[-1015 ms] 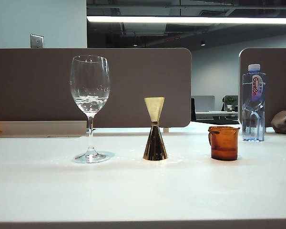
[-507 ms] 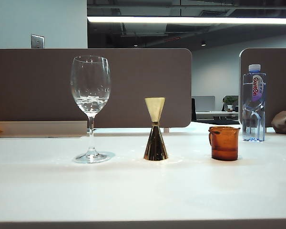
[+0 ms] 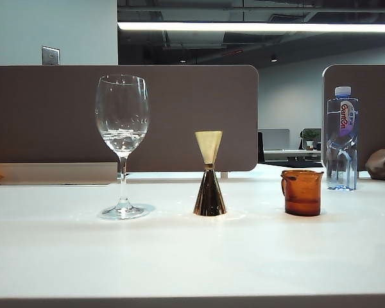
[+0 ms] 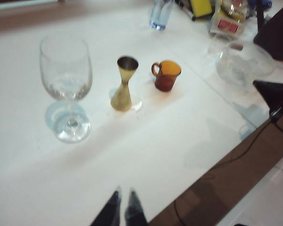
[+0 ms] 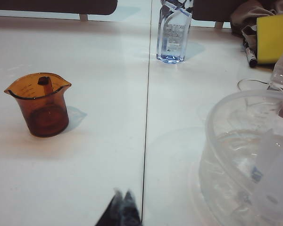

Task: Pick up the small amber measuring cup and pour the water in it into the jigger, then pick up the jigger and pour the water in it into the wine glass.

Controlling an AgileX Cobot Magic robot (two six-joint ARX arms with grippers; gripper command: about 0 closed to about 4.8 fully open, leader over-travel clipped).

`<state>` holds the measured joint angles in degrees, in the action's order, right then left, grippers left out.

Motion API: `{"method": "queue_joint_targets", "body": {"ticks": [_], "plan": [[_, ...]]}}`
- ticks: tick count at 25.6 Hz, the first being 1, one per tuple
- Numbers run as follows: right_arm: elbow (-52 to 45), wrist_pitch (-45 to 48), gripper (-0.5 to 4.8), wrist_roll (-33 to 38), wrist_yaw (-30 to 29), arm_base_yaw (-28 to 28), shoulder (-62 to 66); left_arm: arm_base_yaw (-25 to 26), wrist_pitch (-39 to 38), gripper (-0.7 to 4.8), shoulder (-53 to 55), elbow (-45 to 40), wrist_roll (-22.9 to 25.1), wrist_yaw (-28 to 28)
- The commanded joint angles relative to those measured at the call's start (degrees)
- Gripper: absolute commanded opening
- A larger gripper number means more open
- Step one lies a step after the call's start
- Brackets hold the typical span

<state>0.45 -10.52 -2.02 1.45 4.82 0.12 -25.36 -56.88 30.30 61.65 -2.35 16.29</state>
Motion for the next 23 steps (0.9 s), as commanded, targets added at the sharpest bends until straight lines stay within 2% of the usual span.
{"method": "queue_joint_targets", "body": {"ticks": [1,6,12,18,23], "plan": [[-0.4,0.1,-0.05,-0.1,-0.1,-0.1,0.0,0.0,-1.3,0.26,0.1,2.3,0.5,0.7],[-0.4,0.1,-0.05,-0.1,-0.1,-0.1,0.0,0.0,-3.3,0.26,0.0,1.4,1.0,0.7],[-0.4,0.1,-0.05,-0.1,-0.1,-0.1,0.0,0.0,-3.0,0.26,0.0,0.7,4.0,0.5],[-0.4,0.1,-0.05,-0.1,-0.1,-0.1,0.0,0.0,-2.5,0.26,0.0,0.7,4.1,0.6],[-0.4,0.1,-0.05,-0.1,-0.1,-0.1,0.0,0.0,-1.7,0.26,0.0,0.7,4.1,5.7]]}}
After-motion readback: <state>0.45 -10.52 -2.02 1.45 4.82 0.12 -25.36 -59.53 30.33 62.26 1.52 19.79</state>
